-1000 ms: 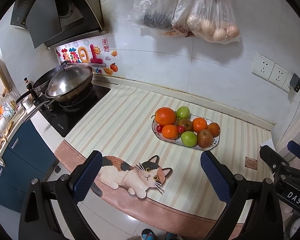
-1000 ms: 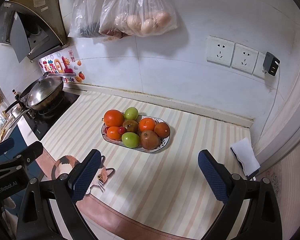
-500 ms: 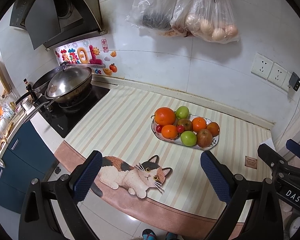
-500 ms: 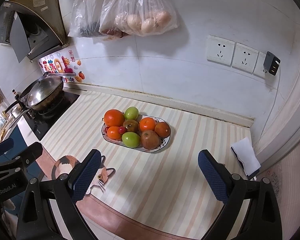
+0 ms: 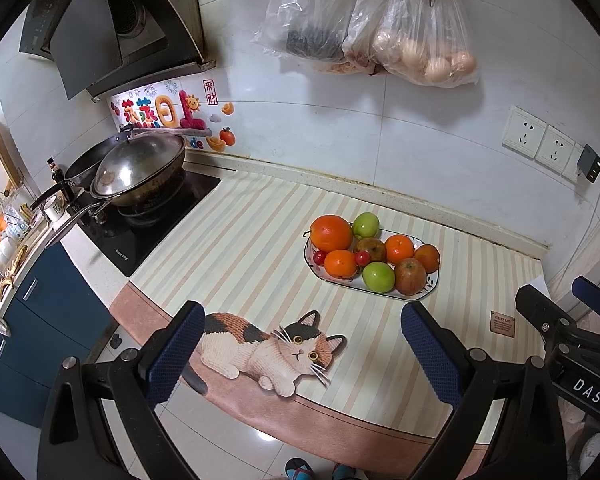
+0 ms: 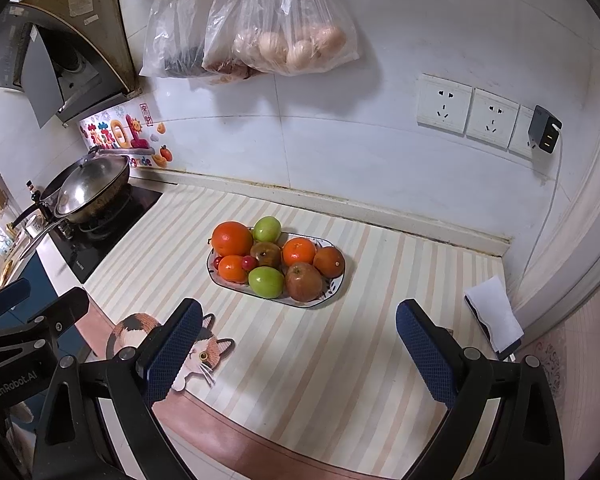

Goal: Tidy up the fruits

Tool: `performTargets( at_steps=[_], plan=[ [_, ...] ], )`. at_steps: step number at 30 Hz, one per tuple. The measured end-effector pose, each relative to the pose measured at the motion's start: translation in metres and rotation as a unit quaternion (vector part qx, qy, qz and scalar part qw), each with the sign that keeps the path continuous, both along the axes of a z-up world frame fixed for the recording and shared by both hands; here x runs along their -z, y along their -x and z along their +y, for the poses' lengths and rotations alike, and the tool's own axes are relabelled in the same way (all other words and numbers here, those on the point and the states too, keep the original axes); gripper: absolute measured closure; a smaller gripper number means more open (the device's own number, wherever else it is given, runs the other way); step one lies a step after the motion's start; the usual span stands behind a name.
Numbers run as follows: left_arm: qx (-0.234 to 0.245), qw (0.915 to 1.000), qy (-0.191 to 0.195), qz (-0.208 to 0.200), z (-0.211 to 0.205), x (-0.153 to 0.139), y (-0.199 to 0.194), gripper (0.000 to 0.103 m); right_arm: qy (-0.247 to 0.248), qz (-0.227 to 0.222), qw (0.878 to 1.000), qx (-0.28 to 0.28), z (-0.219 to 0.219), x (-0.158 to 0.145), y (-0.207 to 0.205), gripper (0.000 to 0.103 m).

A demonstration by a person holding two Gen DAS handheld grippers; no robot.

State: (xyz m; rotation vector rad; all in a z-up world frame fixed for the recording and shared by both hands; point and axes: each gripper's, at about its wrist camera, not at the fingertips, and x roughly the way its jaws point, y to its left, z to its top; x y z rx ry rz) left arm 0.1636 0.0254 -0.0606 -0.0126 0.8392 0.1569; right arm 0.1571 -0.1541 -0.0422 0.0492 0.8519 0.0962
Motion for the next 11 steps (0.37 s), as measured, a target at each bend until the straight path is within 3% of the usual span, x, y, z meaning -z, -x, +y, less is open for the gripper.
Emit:
performTargets(
  at_steps=[11],
  plan=[
    [0.000,1.0000,-0.002,-0.004,0.0016,-0.0010,-0.0015,0.002,0.000,-0.001,1.000,0.000,0.0001,-0.0003,0.0000,0.003]
  ],
)
